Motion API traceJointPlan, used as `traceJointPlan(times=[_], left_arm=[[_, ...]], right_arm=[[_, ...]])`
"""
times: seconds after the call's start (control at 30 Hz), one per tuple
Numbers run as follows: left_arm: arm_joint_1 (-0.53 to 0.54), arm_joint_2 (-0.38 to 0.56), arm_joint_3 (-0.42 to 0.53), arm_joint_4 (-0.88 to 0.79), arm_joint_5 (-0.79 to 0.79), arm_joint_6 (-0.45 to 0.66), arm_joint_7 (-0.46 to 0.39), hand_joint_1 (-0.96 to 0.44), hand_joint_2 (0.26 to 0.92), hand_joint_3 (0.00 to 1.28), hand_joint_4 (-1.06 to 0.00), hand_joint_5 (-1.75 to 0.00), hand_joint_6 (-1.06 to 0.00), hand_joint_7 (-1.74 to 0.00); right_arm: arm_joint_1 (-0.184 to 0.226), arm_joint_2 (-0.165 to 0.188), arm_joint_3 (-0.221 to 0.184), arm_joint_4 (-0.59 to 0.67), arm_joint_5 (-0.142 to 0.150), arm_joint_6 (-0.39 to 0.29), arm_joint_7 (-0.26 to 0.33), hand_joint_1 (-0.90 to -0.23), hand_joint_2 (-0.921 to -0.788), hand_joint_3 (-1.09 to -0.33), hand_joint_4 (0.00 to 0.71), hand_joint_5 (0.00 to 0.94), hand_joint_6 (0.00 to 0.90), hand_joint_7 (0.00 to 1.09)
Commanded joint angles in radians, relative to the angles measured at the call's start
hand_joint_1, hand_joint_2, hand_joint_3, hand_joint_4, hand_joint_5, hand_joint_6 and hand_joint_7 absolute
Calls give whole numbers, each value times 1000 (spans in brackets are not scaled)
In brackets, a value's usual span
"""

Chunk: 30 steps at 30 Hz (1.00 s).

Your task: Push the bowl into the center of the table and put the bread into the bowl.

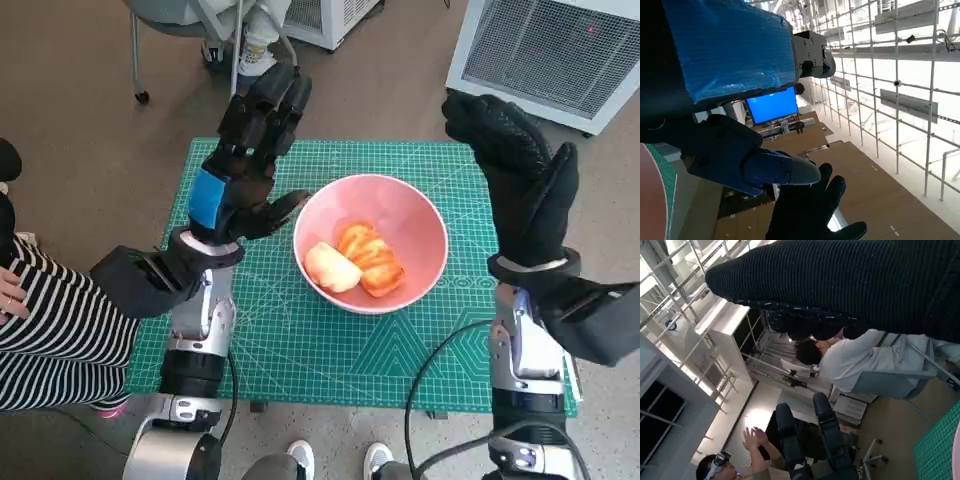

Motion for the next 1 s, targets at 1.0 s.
traceJointPlan(times=[1.0], left_arm=[[26, 10, -17, -49, 27, 7, 21, -470, 921, 218, -120, -7, 1, -463]], right_arm=[[53, 14, 1, -11, 5, -6, 8, -650, -921, -676, 155, 1, 87, 425]])
